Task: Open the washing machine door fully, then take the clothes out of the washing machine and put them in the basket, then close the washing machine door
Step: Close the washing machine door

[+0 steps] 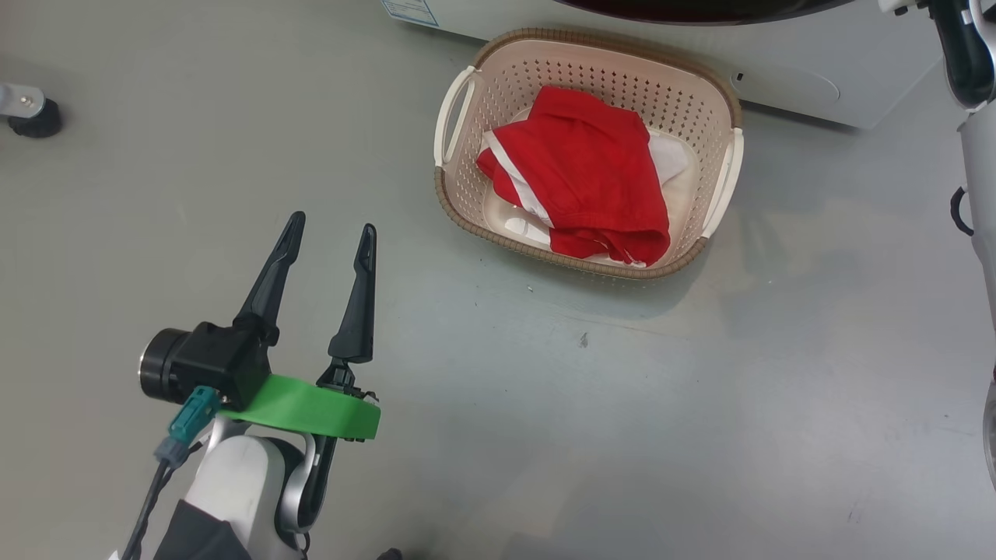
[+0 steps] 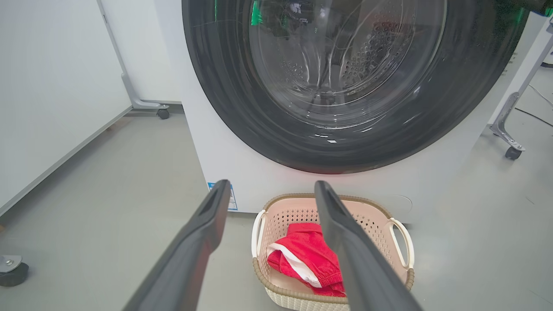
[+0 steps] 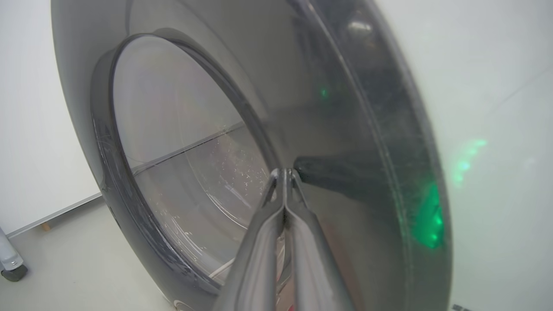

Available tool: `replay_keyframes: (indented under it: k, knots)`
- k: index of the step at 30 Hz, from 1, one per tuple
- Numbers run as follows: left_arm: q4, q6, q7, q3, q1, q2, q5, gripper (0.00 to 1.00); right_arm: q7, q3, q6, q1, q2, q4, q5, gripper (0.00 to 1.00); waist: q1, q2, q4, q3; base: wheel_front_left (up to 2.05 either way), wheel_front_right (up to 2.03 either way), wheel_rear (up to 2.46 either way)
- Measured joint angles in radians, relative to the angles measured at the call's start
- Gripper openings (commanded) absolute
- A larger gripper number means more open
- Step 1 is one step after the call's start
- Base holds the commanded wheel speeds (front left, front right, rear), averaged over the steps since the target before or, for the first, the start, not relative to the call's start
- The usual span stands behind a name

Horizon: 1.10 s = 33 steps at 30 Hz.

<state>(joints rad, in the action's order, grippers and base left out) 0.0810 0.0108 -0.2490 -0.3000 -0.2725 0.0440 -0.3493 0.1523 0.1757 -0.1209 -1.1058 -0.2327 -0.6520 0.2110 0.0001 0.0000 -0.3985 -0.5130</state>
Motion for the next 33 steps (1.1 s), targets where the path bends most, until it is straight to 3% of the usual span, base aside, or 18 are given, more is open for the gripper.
replay_keyframes:
  k: [12, 27, 28, 29, 30, 31, 33]
  knots:
    - [0.03, 0.0, -0.003, -0.001, -0.019, -0.003, 0.0, 1.0, 0.049, 0.022, 0.0, -0.013, 0.02, -0.074, 0.0, 0.0, 0.0, 0.0, 0.007, 0.016, 0.0, 0.0, 0.0]
    - [0.066, 0.0, -0.003, 0.002, -0.019, -0.003, 0.017, 1.0, 0.092, 0.04, 0.0, 0.06, 0.103, -0.132, 0.036, 0.0, 0.0, 0.0, 0.06, 0.082, 0.0, 0.0, 0.0]
    - [0.069, 0.0, -0.003, 0.002, -0.019, -0.002, 0.017, 1.0, 0.092, 0.04, 0.0, 0.07, 0.107, -0.132, 0.038, 0.34, 0.0, 0.0, 0.065, 0.088, 0.0, 0.0, 0.0]
    - [0.07, 0.0, -0.003, 0.002, -0.019, -0.002, 0.017, 1.0, 0.092, 0.04, 0.0, 0.08, 0.113, -0.133, 0.042, 0.47, 0.0, 0.0, 0.07, 0.094, 0.0, 0.0, 0.0]
    - [0.072, 0.0, -0.003, 0.003, -0.019, -0.001, 0.019, 1.0, 0.092, 0.04, 0.0, 0.091, 0.118, -0.133, 0.043, 0.94, 0.0, 0.0, 0.075, 0.1, 0.0, 0.0, 0.0]
    - [0.073, 0.0, -0.003, 0.003, -0.019, 0.001, 0.021, 1.0, 0.093, 0.04, 0.0, 0.103, 0.123, -0.133, 0.046, 1.0, 0.0, 0.0, 0.08, 0.107, 0.0, 0.0, 0.0]
    - [0.075, 0.0, -0.003, 0.005, -0.016, 0.004, 0.023, 1.0, 0.1, 0.04, 0.0, 0.126, 0.134, -0.133, 0.052, 1.0, 0.0, 0.0, 0.091, 0.119, 0.0, 0.0, 0.0]
